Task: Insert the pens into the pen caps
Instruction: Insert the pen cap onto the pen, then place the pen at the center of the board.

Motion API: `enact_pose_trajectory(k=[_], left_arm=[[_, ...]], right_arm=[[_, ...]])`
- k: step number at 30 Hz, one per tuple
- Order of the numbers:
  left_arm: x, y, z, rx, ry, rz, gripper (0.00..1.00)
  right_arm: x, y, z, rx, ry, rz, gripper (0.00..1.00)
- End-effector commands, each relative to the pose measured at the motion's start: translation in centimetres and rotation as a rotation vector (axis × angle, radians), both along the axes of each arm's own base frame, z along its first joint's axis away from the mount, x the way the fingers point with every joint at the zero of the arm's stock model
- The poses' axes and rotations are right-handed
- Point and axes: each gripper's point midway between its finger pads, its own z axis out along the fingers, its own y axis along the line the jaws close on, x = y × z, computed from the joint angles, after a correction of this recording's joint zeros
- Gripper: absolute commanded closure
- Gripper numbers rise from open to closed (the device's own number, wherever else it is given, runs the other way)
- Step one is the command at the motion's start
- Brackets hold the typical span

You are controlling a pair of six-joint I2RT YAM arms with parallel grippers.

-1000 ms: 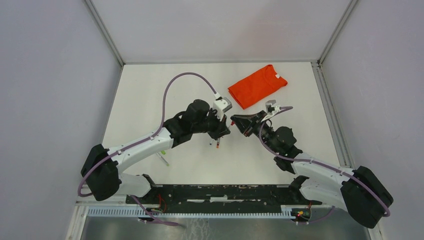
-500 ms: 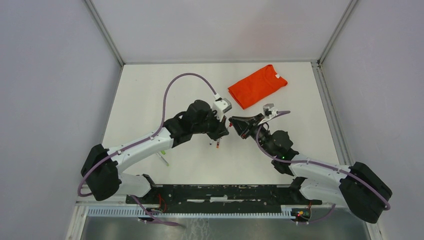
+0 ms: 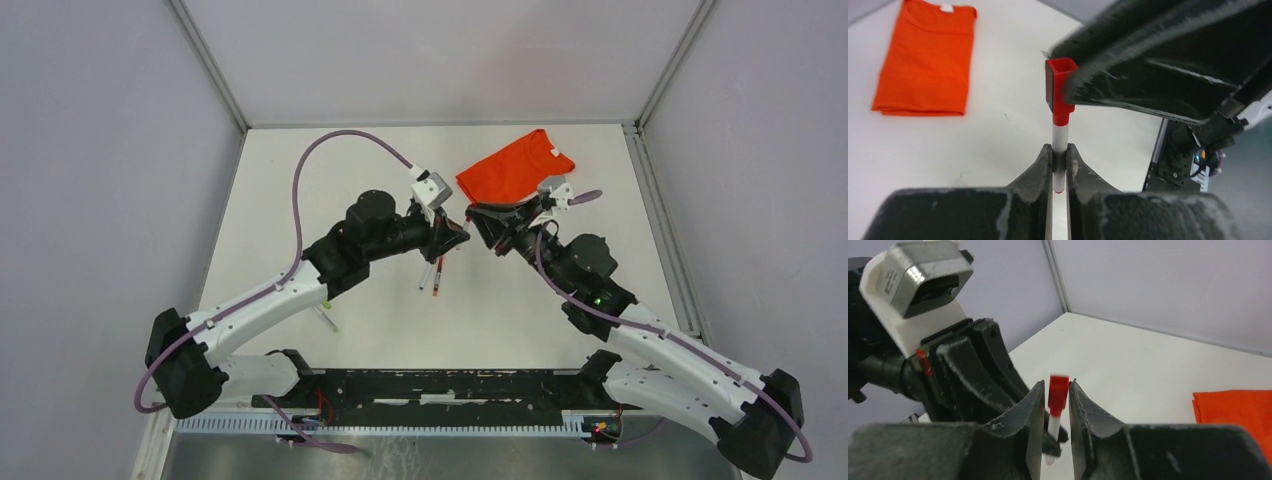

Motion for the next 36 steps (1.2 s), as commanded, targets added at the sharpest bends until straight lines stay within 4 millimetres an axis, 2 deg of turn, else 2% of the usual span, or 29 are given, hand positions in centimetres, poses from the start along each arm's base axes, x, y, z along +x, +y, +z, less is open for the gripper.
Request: enact_pose_trajectory(k=[1,5,8,10,16,19,22,25,29,32,36], left_arm=[[2.6,1.7,7.4,-0.166,-0.159,0.134,0.98],[2.3,2.5,6.1,-0.149,-0.124,0.159,0.98],[1.9,2.8,5.6,-0.149,-0.098,0.161,0.98],[1.5,2.9,5.5,-0.155,-0.078,0.152,0.98],[0.4,3.0,5.3,-0.175,-0.023,0.13,0.98],[0.7,3.4,4.2,-0.14,0.019,0.151,0.98],[1.2,4.3,1.5,-0.038,0.092,0.205,0.98],[1.7,5.9,-2.2,0.089,0.169,0.289,0.98],[1.2,7.7,-7.5,0.258,0.285,0.335,0.98],[0.6,8.3,-10.7,0.347,0.37,0.346,0.98],[0.7,9.2,-14.3,0.437,0.47,0.393,0.98]], right_arm=[[-1.9,-0.2,1.8,-0.079,-0.071,0.06,0.66],[-3.0,-1.3,4.4,-0.042,-0.174,0.052,0.5],[-3.3,-2.0,4.1,-0.045,-0.197,0.039,0.46],[-3.1,-2.3,2.9,-0.062,-0.176,0.017,0.45],[-1.8,-2.9,-2.9,-0.169,-0.055,-0.045,0.44],[-1.3,-3.0,-5.4,-0.206,-0.002,-0.064,0.41],[-0.2,-3.4,-8.3,-0.26,0.103,-0.123,0.39],[0.6,-3.7,-11.4,-0.338,0.21,-0.164,0.36],[1.0,-3.9,-15.2,-0.428,0.316,-0.192,0.35],[1.1,-3.7,-16.9,-0.461,0.37,-0.195,0.34],[1.0,-3.7,-18.1,-0.482,0.41,-0.197,0.3]])
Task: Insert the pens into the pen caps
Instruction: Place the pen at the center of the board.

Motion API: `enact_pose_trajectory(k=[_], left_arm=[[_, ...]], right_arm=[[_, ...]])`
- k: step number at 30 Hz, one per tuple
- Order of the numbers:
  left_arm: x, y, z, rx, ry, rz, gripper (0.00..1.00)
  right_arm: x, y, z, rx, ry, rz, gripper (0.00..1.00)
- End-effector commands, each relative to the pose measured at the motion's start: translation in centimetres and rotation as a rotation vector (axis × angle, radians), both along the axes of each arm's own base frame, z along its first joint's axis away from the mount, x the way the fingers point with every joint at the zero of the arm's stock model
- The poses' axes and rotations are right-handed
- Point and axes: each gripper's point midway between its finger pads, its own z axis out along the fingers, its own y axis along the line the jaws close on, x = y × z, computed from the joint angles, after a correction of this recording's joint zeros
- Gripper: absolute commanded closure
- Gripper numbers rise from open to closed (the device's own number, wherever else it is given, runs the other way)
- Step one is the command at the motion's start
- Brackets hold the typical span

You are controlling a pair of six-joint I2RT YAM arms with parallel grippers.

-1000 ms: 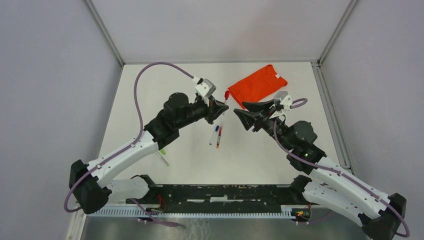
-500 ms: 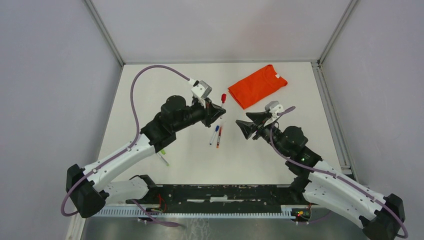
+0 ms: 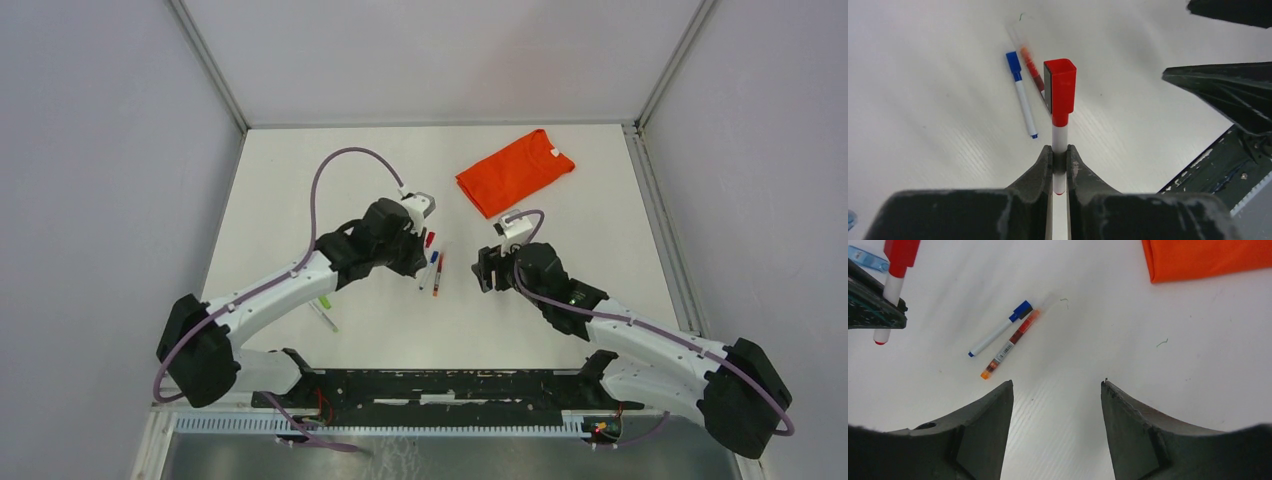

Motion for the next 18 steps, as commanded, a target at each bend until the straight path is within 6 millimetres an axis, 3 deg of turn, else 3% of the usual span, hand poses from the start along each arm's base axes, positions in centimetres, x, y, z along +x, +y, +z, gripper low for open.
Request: enact_pose_trajectory(k=[1,8,18], left_arm=[[-0.2,1.6,-3.7,0.082,0.138,0.089,0.98],[1.3,1.8,-7.7,0.128,0.247,0.119,0.98],[3.7,1.1,-10.2,0.165,0.291,0.123,0.96]], right_arm=[[0.6,0.2,1.0,0.025,0.009,-0.043,0.3],[0.3,-0.4,0.4,0.009,0.024,-0.058,0.28],[0.1,-0.9,0.2,0.0,0.032,-0.079,0.27]])
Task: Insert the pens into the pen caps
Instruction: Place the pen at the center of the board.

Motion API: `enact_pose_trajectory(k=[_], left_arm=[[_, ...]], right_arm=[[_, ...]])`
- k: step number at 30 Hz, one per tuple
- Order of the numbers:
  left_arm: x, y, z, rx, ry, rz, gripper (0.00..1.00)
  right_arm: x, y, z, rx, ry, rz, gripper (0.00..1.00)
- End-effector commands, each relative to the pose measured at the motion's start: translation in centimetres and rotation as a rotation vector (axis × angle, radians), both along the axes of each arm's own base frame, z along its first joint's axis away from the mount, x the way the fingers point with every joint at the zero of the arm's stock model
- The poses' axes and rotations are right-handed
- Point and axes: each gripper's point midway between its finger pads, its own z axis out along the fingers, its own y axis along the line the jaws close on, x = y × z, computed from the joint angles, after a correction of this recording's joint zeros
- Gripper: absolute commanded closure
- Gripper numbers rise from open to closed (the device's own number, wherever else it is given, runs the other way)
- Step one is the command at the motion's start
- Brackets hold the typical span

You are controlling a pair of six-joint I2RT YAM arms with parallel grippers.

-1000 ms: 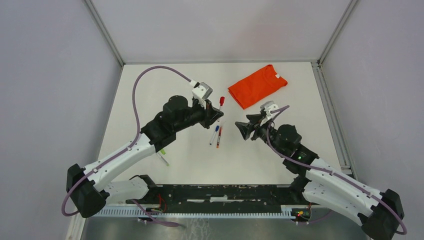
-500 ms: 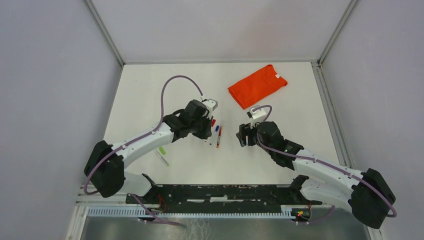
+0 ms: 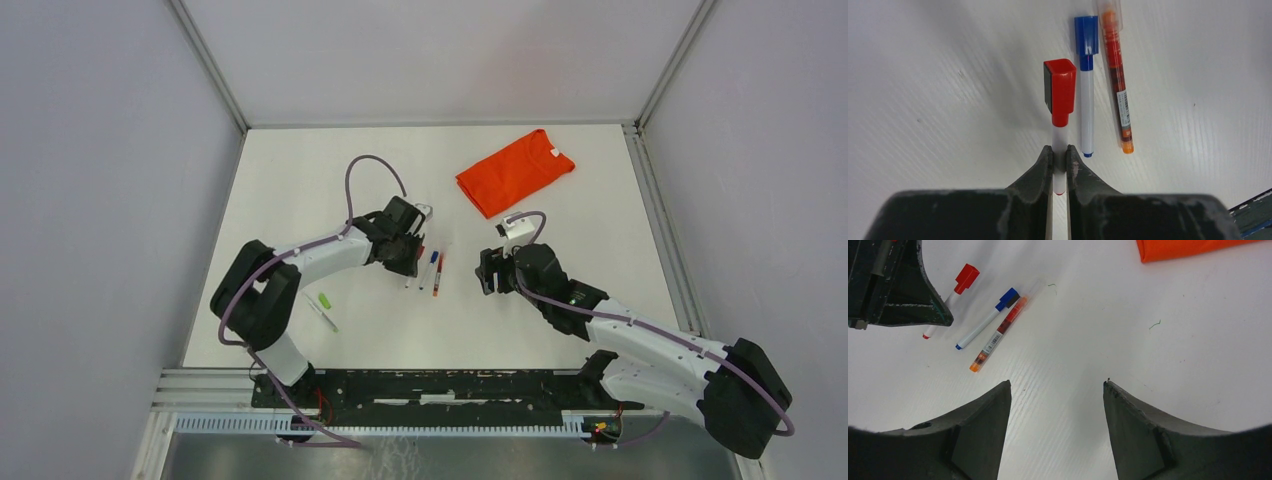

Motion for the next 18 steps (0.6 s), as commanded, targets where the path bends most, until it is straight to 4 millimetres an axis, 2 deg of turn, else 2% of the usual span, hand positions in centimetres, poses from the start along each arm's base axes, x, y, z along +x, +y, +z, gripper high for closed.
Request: enact_pose_trajectory(k=[1,6,18], left_arm=[[2.0,-1.9,0.9,-0.046,-0.018,0.007,0.96],[2.4,-2.4,0.1,-0.045,0.008,0.02,0.93],[1.9,-2.3,-1.2,-0.036,0.041,0.032,0.82]], right_arm=[[0.6,0.1,1.9,0.032,-0.036,-0.031,0.27],[0.3,-0.5,1.4,0.007,-0.022,-0.044,0.27],[0.5,-0.8,1.5,0.002,-0.033,-0.055,0.27]])
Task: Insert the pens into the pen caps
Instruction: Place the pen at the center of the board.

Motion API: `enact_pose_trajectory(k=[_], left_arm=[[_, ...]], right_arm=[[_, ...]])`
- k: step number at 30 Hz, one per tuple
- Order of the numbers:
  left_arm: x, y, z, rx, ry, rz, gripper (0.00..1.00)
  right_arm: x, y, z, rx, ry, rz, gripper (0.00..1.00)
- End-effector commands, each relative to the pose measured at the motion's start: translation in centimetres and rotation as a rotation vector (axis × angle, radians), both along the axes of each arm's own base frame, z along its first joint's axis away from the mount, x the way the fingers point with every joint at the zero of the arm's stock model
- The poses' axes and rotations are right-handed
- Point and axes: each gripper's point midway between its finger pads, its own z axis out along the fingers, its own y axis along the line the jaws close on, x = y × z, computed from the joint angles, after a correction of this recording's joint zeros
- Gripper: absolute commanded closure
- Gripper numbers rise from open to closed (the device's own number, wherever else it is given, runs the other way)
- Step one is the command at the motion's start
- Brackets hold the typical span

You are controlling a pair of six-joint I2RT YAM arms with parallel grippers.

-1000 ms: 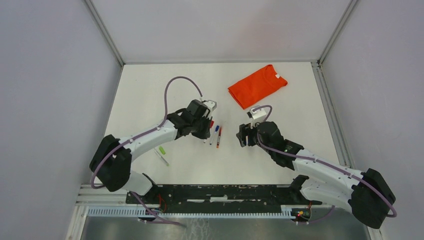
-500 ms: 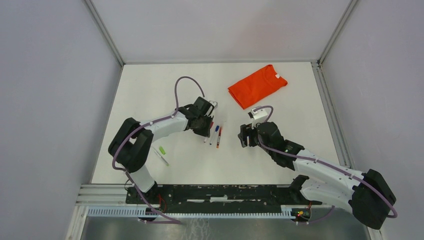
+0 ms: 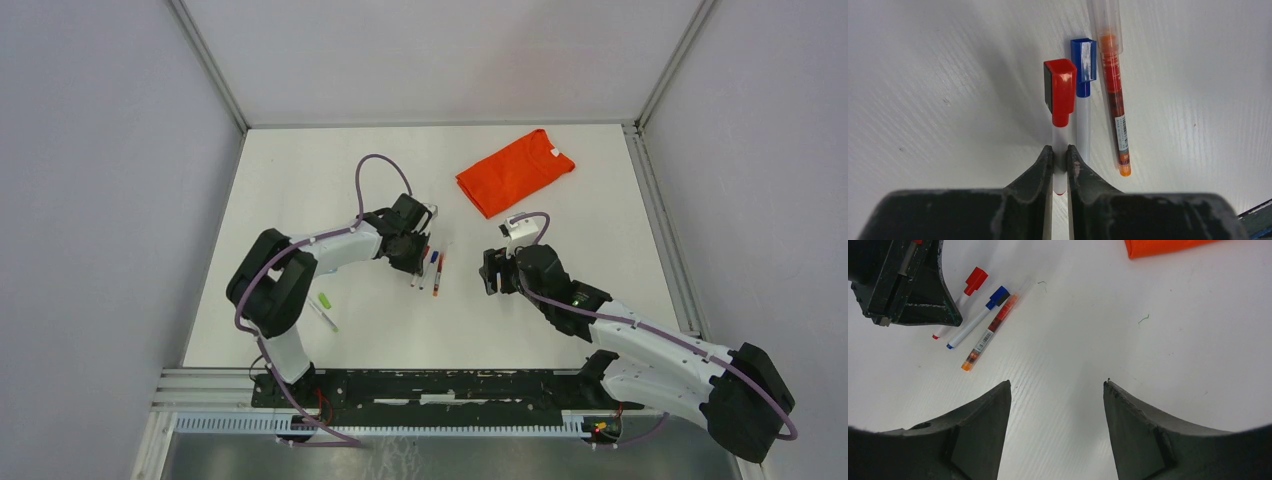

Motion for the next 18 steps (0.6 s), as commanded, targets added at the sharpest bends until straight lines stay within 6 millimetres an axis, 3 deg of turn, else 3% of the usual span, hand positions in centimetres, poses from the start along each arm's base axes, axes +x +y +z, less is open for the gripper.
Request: enact_pose_trajectory(k=[1,12,18], left_arm=[[0.7,-0.8,0.3,-0.034,-0.001,0.027,0.8],[1.1,-0.4,0.4,-0.025,-0.014,0.052,0.67],[2.4,0.1,3.8,-0.05,-0.112,0.091,0.64]], right_arm=[[0.7,0.1,1.6,0.021,-0.039,-0.029,0.27],[0.8,0.1,1.9,0.021,-0.044,-0.028,0.27],[1.1,-0.1,2.6,0.011,-0.071,-0.037,0.27]])
